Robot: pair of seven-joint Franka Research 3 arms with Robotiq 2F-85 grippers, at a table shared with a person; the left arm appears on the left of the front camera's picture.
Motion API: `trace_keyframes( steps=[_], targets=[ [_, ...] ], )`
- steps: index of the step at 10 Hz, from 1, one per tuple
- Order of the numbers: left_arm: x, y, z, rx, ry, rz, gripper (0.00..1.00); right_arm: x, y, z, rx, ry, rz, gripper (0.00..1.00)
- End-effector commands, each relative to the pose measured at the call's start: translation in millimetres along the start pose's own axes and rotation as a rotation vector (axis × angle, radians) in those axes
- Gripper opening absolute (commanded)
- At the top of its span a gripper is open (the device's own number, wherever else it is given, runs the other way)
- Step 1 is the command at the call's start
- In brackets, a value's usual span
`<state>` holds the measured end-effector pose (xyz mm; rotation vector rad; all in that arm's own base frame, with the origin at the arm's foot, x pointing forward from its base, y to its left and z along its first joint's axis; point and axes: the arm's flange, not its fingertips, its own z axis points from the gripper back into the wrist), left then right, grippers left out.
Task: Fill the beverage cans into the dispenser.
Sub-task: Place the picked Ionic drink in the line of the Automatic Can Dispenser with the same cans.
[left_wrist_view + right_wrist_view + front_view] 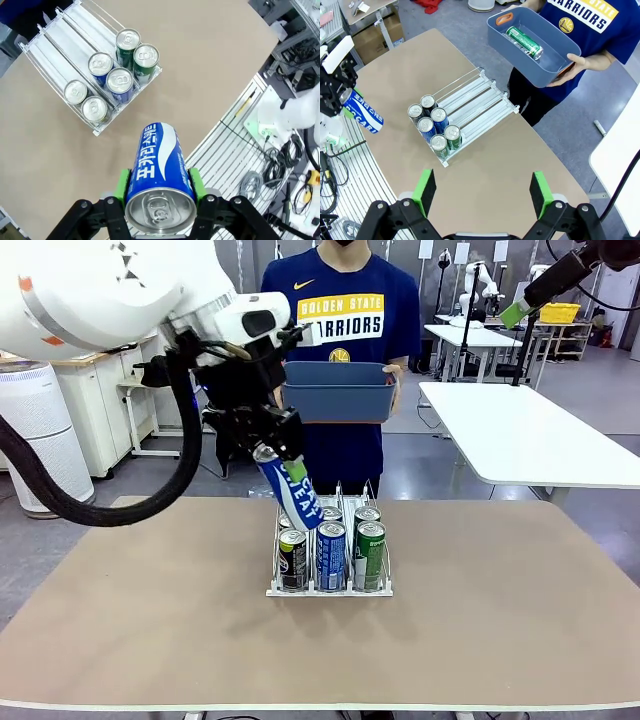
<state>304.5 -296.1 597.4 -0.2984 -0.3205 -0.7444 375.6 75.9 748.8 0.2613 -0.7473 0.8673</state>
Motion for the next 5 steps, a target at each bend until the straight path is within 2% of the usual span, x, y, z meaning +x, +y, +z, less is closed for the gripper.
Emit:
trace_keyframes(
  steps=[1,3,5],
  targets=[
    [-2,-25,-26,0.100,-0.060,0.034,0.57,-1,0,0,-0.001,0.001,-0.001,1.00],
    [-3,-27,-54,0.133,-0.075,0.018,0.57,-1,0,0,-0.001,0.001,-0.001,1.00],
    [3,-31,-77,0.167,-0.132,-0.053,0.57,-1,0,0,-0.001,0.001,-0.001,1.00]
  ],
)
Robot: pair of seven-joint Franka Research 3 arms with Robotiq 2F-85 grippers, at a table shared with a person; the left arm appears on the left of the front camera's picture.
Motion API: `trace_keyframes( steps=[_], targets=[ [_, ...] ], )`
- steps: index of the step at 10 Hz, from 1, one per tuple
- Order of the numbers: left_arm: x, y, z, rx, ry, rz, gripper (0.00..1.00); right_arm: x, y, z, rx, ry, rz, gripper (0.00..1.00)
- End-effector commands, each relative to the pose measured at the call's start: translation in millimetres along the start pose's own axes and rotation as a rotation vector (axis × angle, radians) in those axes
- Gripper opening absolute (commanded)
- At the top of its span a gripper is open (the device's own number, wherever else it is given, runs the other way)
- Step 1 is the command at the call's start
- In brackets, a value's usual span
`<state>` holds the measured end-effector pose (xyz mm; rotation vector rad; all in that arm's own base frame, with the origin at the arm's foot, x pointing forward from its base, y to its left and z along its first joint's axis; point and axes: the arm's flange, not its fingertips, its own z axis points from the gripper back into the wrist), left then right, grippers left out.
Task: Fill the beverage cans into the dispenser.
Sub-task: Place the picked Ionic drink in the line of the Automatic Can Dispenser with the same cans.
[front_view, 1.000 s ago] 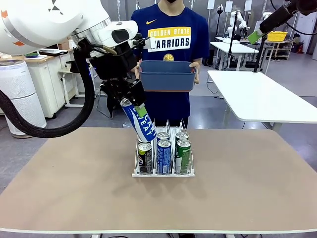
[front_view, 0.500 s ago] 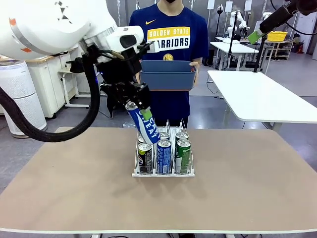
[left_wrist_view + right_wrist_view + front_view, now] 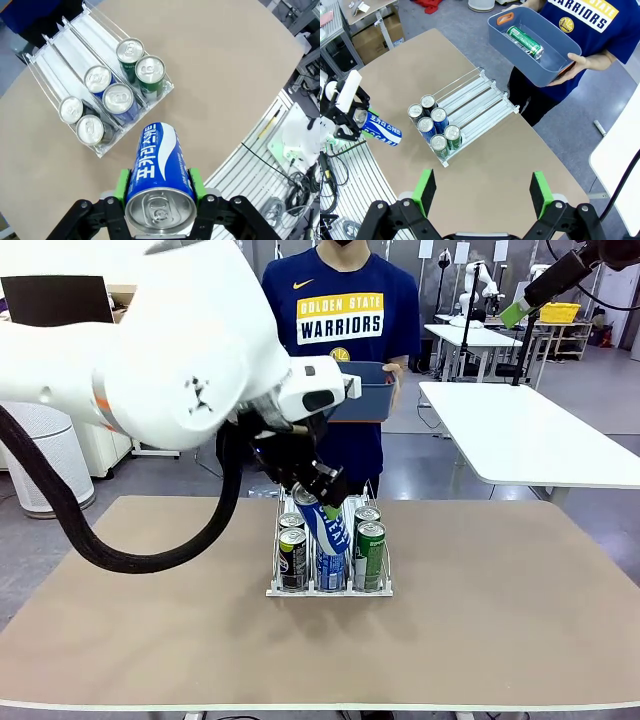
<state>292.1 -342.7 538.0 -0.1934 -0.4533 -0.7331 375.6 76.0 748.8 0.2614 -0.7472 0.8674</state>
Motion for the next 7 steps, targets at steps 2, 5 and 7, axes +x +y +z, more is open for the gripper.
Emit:
trace_keyframes(
  steps=[2,5,7],
  targets=[
    [5,2,-20,-0.060,-0.073,-0.116,0.57,-1,0,0,-0.001,0.001,-0.001,1.00],
    [5,-3,-18,-0.016,-0.034,-0.062,0.57,-1,0,0,-0.001,0.001,-0.001,1.00],
    [5,-3,-18,-0.016,-0.034,-0.062,0.57,-1,0,0,-0.001,0.001,-0.001,1.00]
  ],
)
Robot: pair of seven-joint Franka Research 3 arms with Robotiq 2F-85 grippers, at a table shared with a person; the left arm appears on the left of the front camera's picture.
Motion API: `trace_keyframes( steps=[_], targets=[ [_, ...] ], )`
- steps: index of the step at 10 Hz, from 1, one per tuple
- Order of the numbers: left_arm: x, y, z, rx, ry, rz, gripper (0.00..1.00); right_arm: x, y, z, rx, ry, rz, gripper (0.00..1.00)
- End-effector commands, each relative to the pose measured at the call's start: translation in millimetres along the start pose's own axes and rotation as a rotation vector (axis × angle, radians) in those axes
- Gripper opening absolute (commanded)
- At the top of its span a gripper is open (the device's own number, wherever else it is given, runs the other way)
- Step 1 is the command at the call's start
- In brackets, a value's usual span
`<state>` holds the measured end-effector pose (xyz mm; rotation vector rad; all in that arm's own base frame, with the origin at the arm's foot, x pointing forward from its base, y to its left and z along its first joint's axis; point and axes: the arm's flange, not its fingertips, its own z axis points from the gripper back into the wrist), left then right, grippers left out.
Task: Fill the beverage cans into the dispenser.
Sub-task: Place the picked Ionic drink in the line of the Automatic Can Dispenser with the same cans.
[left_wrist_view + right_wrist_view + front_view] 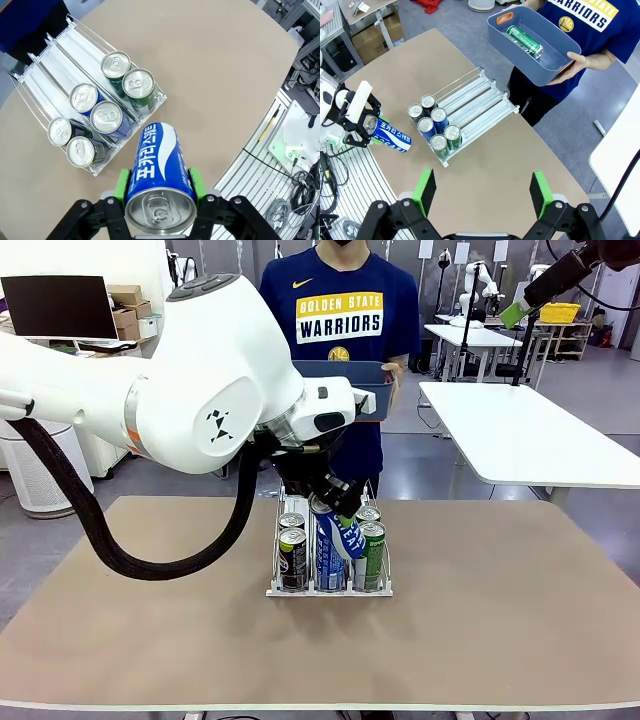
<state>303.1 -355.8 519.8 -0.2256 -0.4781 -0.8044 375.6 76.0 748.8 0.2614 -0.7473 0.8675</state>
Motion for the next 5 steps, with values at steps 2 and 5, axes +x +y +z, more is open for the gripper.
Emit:
trace_keyframes(
  steps=[2,5],
  targets=[
    [2,3,-16,0.060,-0.028,0.010,0.57,-1,0,0,-0.001,0.001,-0.002,1.00],
    [0,12,-36,0.111,-0.011,-0.045,0.57,-1,0,0,-0.001,0.001,-0.002,1.00]
  ],
)
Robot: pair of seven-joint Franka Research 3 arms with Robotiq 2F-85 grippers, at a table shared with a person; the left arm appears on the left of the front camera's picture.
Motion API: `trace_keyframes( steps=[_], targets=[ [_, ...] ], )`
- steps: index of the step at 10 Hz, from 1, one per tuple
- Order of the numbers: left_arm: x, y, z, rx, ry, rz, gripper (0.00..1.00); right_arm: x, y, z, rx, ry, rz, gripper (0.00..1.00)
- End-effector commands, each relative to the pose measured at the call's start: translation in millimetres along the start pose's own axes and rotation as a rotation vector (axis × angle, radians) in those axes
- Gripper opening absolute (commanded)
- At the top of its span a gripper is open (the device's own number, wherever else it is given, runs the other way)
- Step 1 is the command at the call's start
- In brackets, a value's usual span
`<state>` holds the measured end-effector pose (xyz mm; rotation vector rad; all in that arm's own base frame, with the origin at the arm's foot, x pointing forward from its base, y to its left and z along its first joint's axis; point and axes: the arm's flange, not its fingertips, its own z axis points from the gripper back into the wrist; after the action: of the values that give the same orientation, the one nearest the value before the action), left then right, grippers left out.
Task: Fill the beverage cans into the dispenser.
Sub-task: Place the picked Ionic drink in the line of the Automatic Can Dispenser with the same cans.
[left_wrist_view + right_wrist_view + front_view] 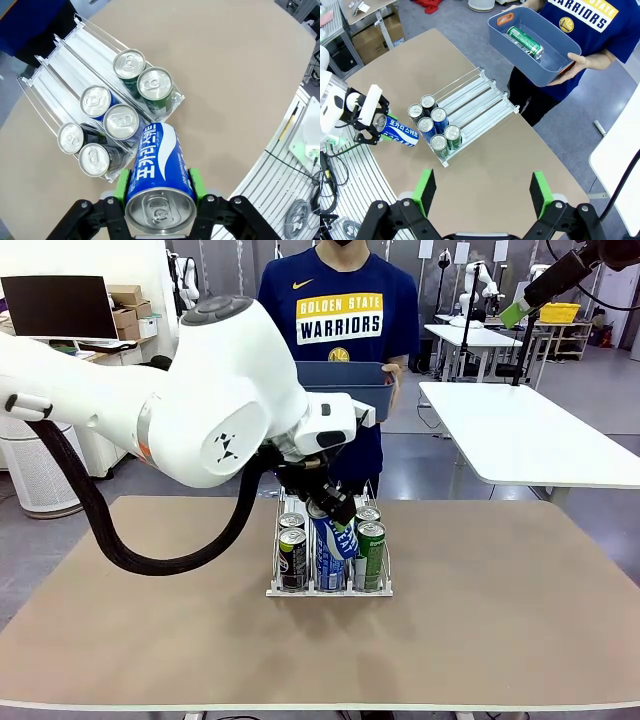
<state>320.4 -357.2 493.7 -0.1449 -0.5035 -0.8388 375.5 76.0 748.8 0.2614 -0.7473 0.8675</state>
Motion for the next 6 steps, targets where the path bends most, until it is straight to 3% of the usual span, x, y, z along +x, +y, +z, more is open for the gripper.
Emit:
trace_keyframes(
  steps=[1,6],
  targets=[
    [-1,2,-15,0.031,-0.010,0.009,0.57,-1,0,0,-0.001,0.001,-0.002,1.00],
    [-2,14,-41,0.046,0.026,0.003,0.57,-1,0,0,-0.001,0.001,-0.002,1.00]
  ],
)
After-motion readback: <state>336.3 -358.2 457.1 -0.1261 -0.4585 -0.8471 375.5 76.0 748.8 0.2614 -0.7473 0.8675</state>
